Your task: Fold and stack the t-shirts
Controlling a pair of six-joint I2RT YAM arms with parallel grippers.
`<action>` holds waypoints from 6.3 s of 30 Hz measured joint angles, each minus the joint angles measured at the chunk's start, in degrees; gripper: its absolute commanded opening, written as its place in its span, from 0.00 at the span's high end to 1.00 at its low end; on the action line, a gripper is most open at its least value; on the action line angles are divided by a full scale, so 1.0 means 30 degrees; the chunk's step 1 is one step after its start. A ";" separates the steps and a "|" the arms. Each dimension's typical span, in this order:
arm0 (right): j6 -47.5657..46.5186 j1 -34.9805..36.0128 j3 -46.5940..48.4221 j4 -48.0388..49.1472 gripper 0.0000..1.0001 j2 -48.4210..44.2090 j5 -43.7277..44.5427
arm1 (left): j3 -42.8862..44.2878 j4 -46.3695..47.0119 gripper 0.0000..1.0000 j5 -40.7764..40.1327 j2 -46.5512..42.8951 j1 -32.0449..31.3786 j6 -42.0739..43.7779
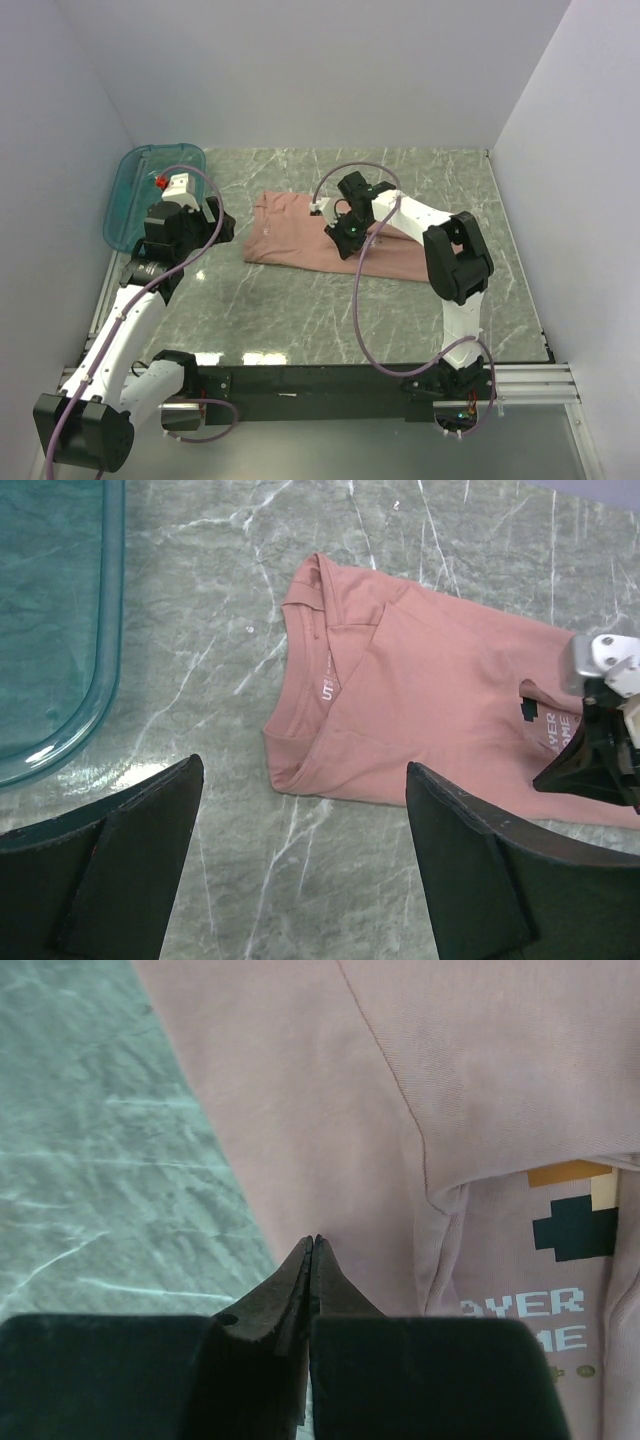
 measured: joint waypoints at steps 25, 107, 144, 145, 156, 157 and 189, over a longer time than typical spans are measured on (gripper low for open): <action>0.2178 -0.1195 -0.2266 0.3359 0.18 -0.1472 0.8364 | 0.0000 -0.0007 0.12 0.0000 0.0160 0.0000 0.0000; -0.3104 -0.6892 -0.9122 0.1938 0.28 -1.2495 -0.6819 | 0.0138 0.2273 0.79 -0.7191 1.2983 -0.4532 -1.2786; 0.0503 -0.6994 -0.2783 0.1253 0.29 -0.6033 -0.4401 | 0.2295 -0.0772 0.11 -0.4080 0.1202 -0.1377 -0.1625; 0.0452 -0.7096 -0.1829 0.0911 0.29 -0.5253 -0.4138 | 0.1800 -0.0765 0.11 -0.3920 0.0452 -0.1392 -0.1282; -0.4153 -0.5187 -0.8102 -0.0714 0.29 -0.8378 0.1056 | -0.0277 -0.1450 0.13 -0.3417 -0.0801 -0.1515 0.0561; -0.4197 -0.4444 -0.9209 -0.0539 0.29 -0.9231 0.1545 | -0.0277 -0.1472 0.13 -0.3366 -0.0685 -0.1515 0.0605; -0.3067 -0.1137 -1.4848 0.7533 0.90 -0.9872 1.0003 | -0.0277 -0.1472 0.13 -0.3140 -0.0984 -0.1515 0.0663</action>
